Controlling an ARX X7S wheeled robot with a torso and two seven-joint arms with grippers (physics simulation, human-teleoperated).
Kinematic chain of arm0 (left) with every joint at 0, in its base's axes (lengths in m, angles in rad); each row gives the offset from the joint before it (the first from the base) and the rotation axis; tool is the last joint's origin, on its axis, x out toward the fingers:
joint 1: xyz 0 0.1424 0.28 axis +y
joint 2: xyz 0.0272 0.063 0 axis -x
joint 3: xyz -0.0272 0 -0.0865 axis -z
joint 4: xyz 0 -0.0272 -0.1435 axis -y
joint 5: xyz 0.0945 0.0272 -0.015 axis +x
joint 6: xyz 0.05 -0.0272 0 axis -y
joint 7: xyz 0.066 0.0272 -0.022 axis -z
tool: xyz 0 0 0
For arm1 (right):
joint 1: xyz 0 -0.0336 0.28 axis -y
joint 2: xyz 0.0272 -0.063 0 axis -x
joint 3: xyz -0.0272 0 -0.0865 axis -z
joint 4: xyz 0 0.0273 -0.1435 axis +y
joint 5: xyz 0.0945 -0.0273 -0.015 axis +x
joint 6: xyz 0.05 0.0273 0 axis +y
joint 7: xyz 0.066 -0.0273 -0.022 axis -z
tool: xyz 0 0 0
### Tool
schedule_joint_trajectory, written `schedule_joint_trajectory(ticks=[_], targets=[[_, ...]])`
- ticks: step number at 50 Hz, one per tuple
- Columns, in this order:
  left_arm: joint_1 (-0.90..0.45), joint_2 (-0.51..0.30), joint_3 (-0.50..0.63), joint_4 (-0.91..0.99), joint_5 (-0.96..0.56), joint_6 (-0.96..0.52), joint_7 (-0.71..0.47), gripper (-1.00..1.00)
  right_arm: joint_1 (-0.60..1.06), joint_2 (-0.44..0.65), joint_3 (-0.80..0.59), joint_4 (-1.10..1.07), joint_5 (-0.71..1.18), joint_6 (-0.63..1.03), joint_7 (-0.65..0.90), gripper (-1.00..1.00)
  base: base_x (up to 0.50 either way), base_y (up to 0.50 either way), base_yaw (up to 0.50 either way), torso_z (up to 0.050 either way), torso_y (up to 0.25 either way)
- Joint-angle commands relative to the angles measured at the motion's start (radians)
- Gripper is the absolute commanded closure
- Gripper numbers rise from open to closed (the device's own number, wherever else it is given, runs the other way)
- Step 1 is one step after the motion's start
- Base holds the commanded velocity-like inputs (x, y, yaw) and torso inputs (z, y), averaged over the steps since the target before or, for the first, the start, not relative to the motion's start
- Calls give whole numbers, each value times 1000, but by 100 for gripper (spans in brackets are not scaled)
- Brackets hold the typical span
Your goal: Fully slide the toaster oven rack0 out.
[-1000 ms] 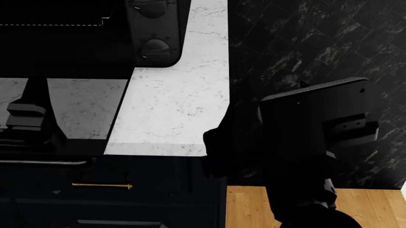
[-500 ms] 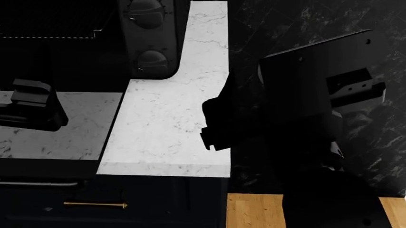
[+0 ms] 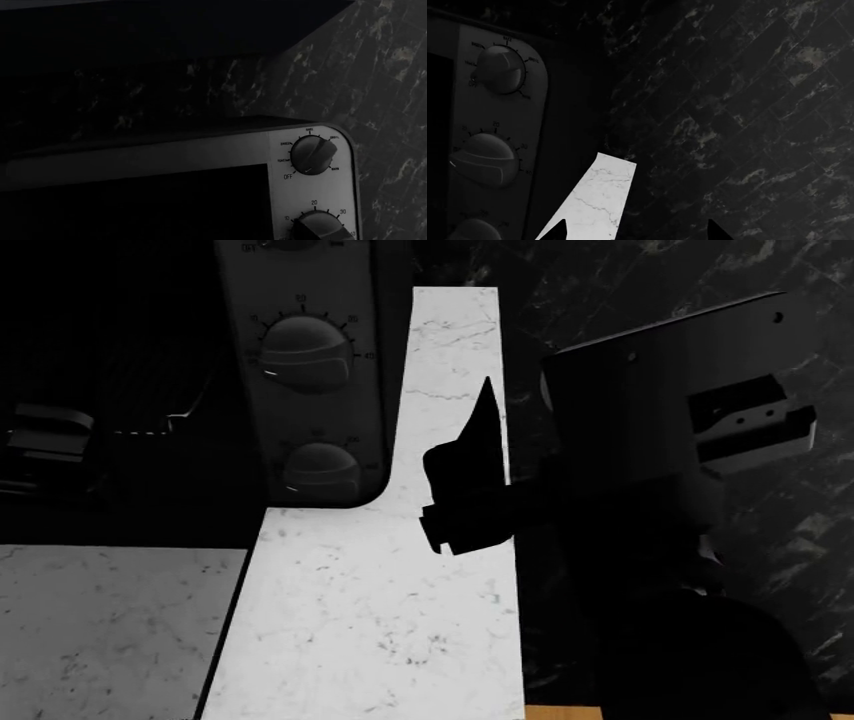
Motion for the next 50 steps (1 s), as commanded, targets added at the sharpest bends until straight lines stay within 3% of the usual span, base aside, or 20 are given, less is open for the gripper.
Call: schedule_joint_trajectory(ticks=[1, 22, 23, 27, 30, 32, 33, 35, 37, 44, 50], targets=[[-2, -4, -16, 6, -14, -5, -3, -100, 11, 0, -7, -12, 7, 17, 5, -100, 0, 207, 0, 0, 0], [8, -16, 0, 0, -14, 12, -16, -100, 18, 1, -6, -14, 14, 18, 7, -100, 0, 0, 0, 0, 0], [15, 117, 66, 24, 476, -18, 347, -100, 14, -6, -12, -11, -20, -2, -18, -100, 0, 0, 0, 0, 0], [-81, 20, 207, 39, 490, -151, 327, -100, 16, 0, -20, -8, -20, 21, -15, -100, 0, 0, 0, 0, 0], [-109, -8, 293, 4, 604, -152, 423, -100, 17, 1, -19, -5, -19, 19, -14, -100, 0, 0, 0, 0, 0], [-154, 26, 449, -59, 904, -152, 680, -100, 17, 4, -11, 4, -19, 13, -15, -100, 0, 0, 0, 0, 0], [-169, 66, 500, -98, 1054, -152, 830, -100, 17, 5, -9, 5, -19, 12, -14, -100, 0, 0, 0, 0, 0], [-199, 73, 575, -162, 1354, -150, 1130, -100, 21, 8, -1, 0, -20, 19, -14, -100, 0, 0, 0, 0, 0], [-205, 60, 622, -197, 1654, -144, 1269, -100, 23, 11, 4, -5, -21, 25, -12, -100, 0, 0, 0, 0, 0], [-221, -27, 725, -259, 1794, -92, 1431, -100, 24, 16, 5, 3, -23, 19, -5, -100, 0, 0, 0, 0, 0], [-233, -64, 755, -307, 1796, -42, 1466, -100, 24, 19, 2, 13, -23, 14, -2, -100, 0, 0, 0, 0, 0]])
